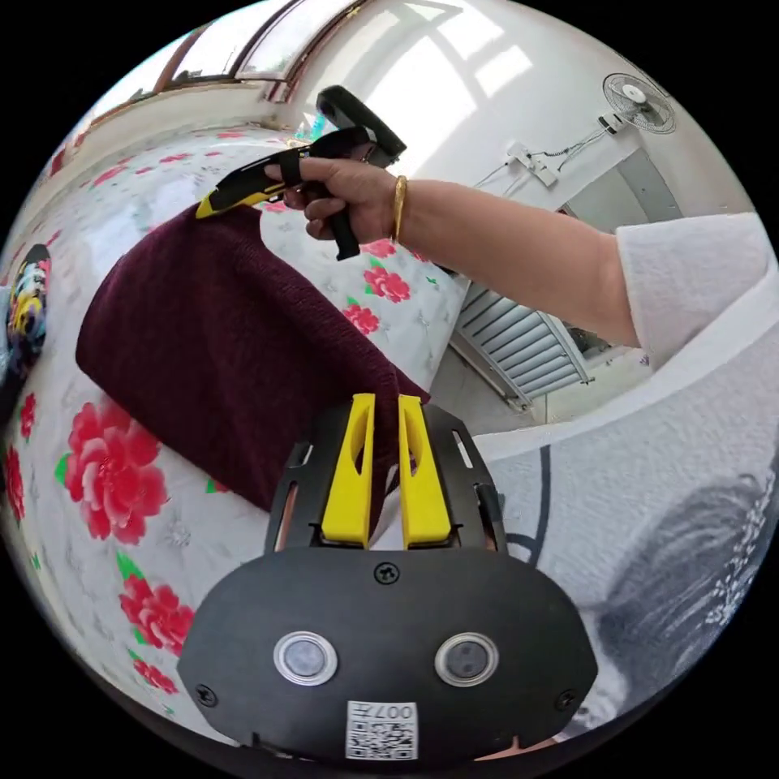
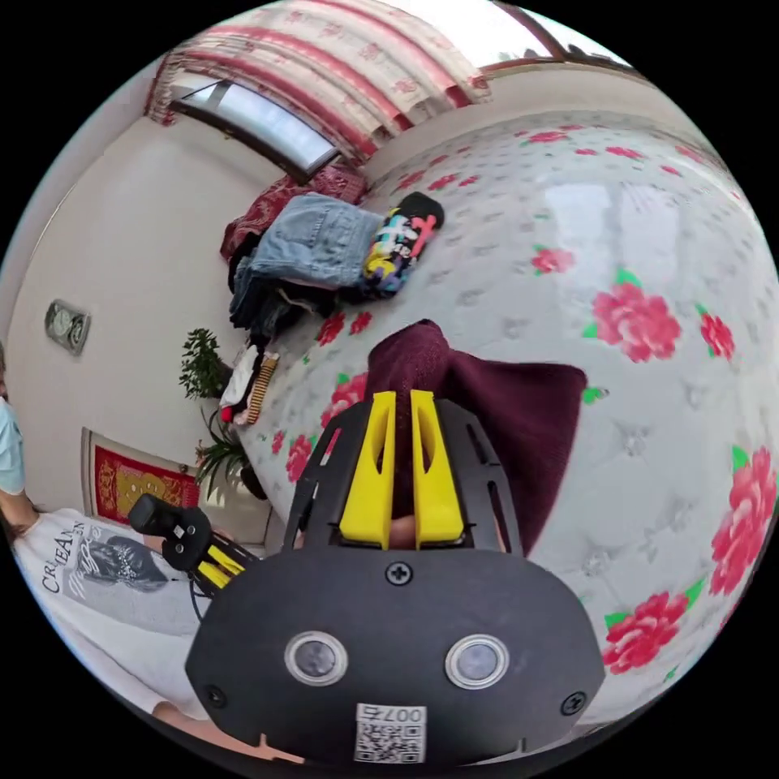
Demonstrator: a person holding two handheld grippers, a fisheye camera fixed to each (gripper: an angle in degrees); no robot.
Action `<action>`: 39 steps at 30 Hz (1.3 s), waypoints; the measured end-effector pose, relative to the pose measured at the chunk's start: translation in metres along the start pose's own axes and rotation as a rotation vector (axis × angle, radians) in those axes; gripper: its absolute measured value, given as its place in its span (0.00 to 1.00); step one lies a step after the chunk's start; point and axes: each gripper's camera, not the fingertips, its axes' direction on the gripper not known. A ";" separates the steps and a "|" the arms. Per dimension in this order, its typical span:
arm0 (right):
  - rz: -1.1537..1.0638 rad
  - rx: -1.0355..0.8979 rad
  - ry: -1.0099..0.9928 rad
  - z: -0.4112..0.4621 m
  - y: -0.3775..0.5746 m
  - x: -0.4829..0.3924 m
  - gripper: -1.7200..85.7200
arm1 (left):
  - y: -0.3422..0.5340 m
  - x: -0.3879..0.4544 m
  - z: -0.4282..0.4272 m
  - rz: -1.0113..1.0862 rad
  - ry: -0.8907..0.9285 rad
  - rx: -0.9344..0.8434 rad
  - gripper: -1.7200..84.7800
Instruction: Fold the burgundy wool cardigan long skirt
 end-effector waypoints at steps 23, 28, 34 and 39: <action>0.160 -0.284 0.173 -0.042 0.218 0.085 0.06 | 0.063 -0.085 0.021 -0.604 -0.057 0.061 0.17; 0.085 -0.226 0.115 -0.081 0.223 0.062 0.03 | 0.050 -0.091 0.016 -0.595 -0.054 0.080 0.18; 0.233 -0.257 0.039 -0.065 0.272 0.098 0.05 | 0.041 -0.113 0.027 -0.616 0.005 0.020 0.18; 0.257 -0.214 0.054 -0.093 0.272 0.102 0.10 | 0.030 -0.118 0.024 -0.591 0.033 -0.009 0.18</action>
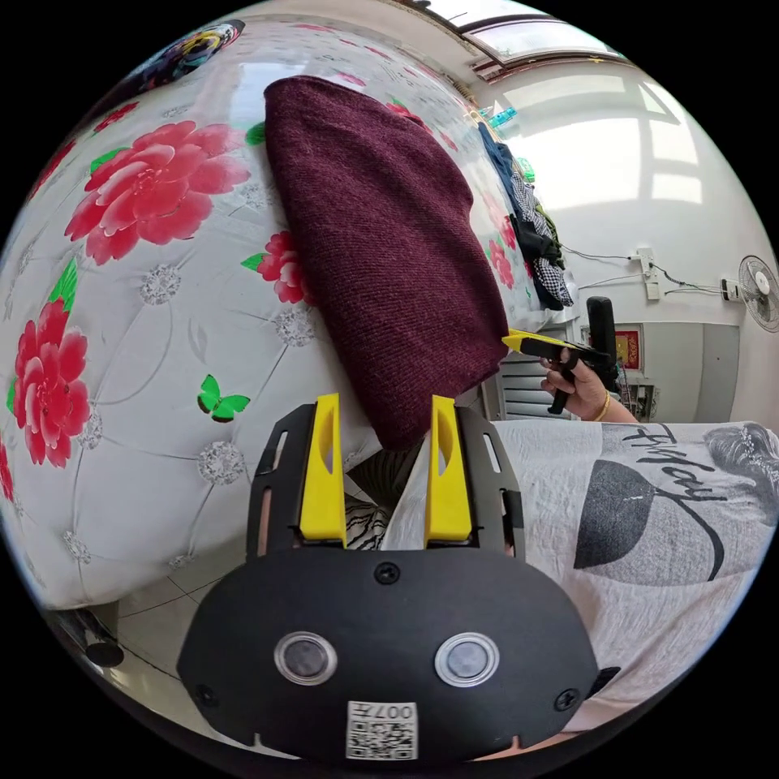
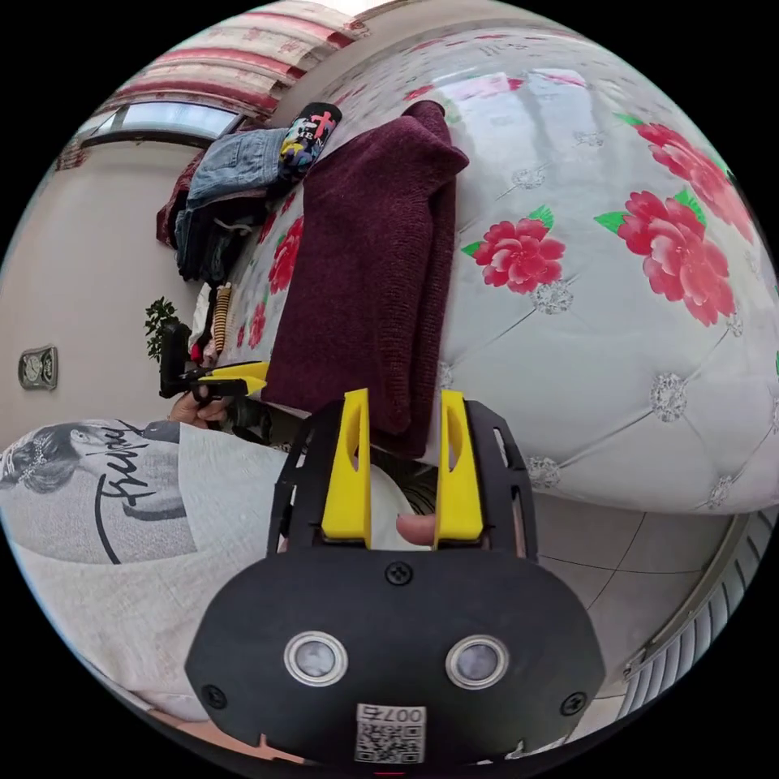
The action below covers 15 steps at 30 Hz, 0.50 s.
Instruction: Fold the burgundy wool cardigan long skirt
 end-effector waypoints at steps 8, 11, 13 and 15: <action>-0.016 -0.182 -0.053 0.015 -0.009 0.010 0.07 | -0.032 -0.013 -0.003 0.027 0.066 -0.126 0.09; -0.074 -0.172 -0.084 -0.008 -0.007 0.005 0.05 | -0.034 -0.007 -0.035 0.062 0.133 -0.086 0.08; -0.069 -0.119 -0.178 -0.031 -0.002 0.009 0.05 | -0.030 -0.005 -0.061 0.055 0.213 -0.026 0.08; -0.040 -0.075 -0.281 -0.051 0.002 0.016 0.04 | -0.027 -0.006 -0.085 0.043 0.292 0.030 0.08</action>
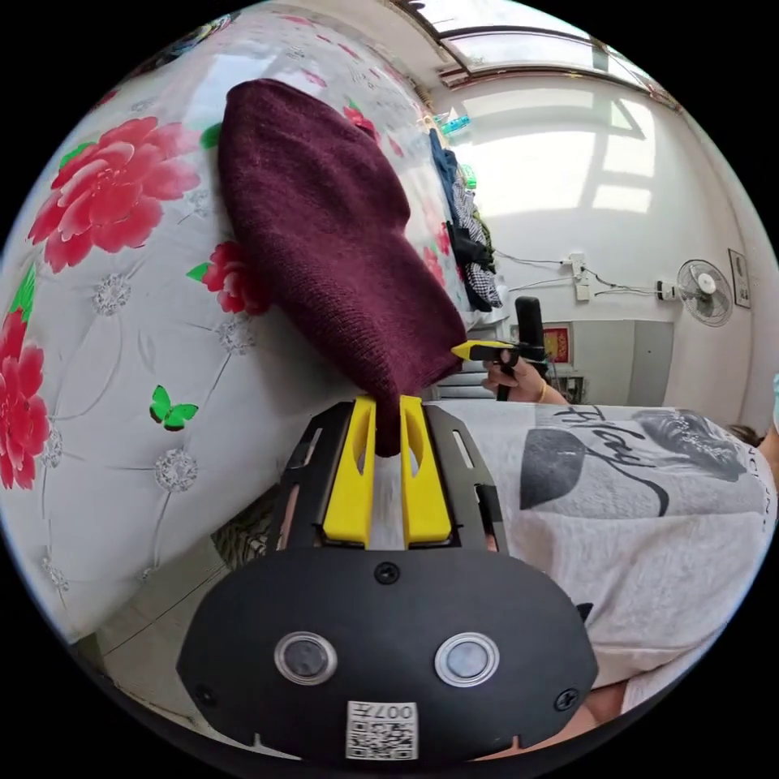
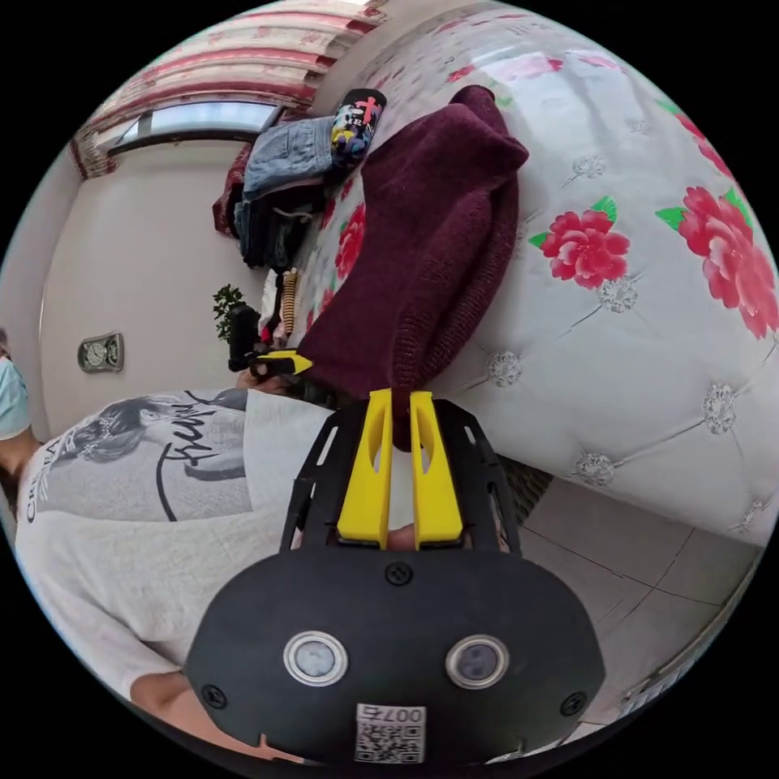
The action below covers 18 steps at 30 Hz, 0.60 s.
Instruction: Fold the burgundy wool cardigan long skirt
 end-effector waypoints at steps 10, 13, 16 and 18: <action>-0.073 0.219 -0.377 -0.102 -0.069 -0.029 0.05 | -0.096 0.023 -0.134 0.121 0.278 0.248 0.08; -0.075 0.289 -0.313 -0.120 -0.133 -0.039 0.06 | -0.162 0.008 -0.165 0.041 0.208 0.349 0.09; -0.022 0.392 -0.133 -0.125 -0.195 -0.041 0.09 | -0.215 -0.009 -0.189 -0.100 0.091 0.479 0.12; -0.010 0.397 -0.047 -0.121 -0.221 -0.039 0.11 | -0.227 -0.011 -0.202 -0.136 0.020 0.540 0.12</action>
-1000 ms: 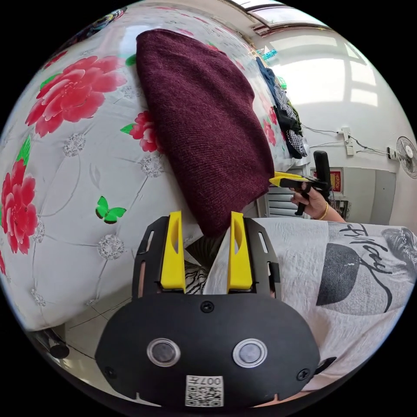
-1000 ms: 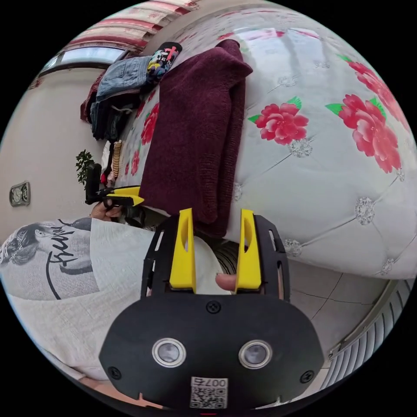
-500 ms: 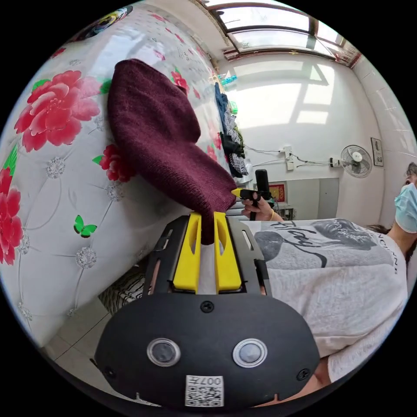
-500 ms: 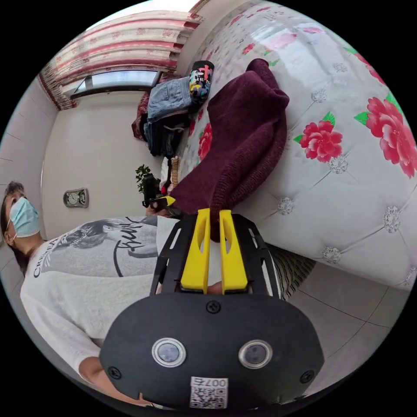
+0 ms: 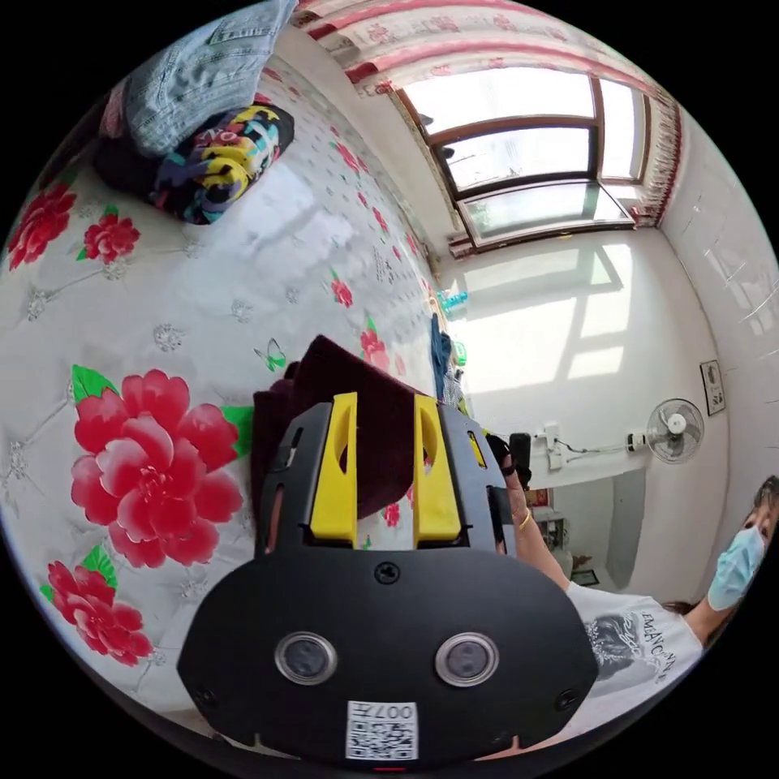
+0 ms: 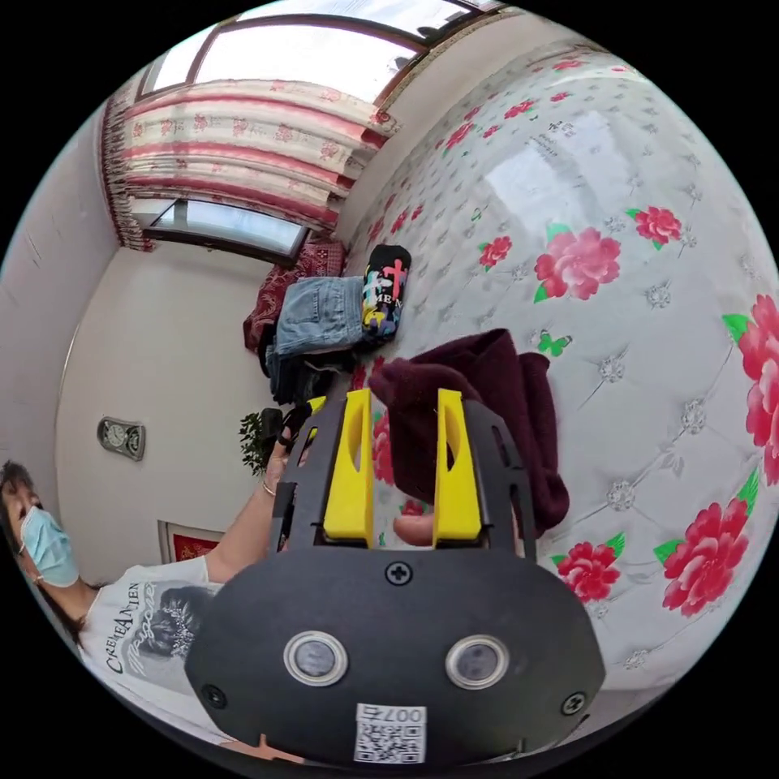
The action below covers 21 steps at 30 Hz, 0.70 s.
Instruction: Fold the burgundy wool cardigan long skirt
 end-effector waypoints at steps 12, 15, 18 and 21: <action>0.149 -0.116 0.200 0.029 0.014 0.110 0.17 | 0.009 -0.068 0.040 -0.077 -0.085 -0.270 0.20; 0.166 -0.214 0.139 0.057 0.006 0.124 0.18 | -0.001 -0.065 0.057 -0.056 -0.061 -0.323 0.21; 0.134 -0.219 0.136 0.071 -0.003 0.123 0.18 | -0.015 -0.061 0.068 -0.047 -0.016 -0.382 0.20; 0.190 -0.245 0.074 0.076 -0.011 0.127 0.17 | -0.025 -0.053 0.077 -0.001 -0.043 -0.476 0.14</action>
